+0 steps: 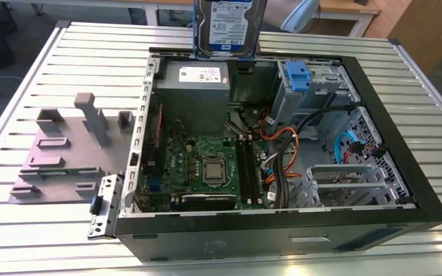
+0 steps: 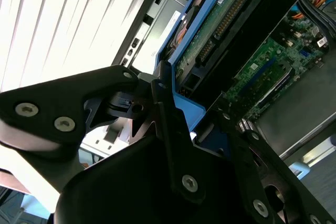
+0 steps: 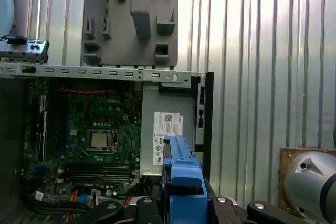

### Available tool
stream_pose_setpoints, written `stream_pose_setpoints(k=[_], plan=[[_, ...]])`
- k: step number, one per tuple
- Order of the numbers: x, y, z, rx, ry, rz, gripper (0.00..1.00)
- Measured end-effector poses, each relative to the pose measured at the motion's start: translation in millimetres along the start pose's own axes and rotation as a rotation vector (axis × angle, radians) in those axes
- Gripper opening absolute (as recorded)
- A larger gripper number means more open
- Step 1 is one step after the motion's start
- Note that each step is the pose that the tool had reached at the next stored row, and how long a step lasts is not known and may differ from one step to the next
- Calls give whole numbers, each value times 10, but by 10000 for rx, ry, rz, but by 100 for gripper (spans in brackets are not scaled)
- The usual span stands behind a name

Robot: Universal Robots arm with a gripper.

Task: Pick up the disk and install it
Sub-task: 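Pick up the disk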

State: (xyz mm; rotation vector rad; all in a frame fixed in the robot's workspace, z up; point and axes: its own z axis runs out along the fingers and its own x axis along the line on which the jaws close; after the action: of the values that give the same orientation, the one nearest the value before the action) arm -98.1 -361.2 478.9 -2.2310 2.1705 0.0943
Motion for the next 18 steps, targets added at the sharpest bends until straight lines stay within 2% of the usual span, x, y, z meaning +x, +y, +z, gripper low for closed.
stream_pose_setpoints(k=[18], plan=[[2, -64, -1, 0, 0, 0, 37]])
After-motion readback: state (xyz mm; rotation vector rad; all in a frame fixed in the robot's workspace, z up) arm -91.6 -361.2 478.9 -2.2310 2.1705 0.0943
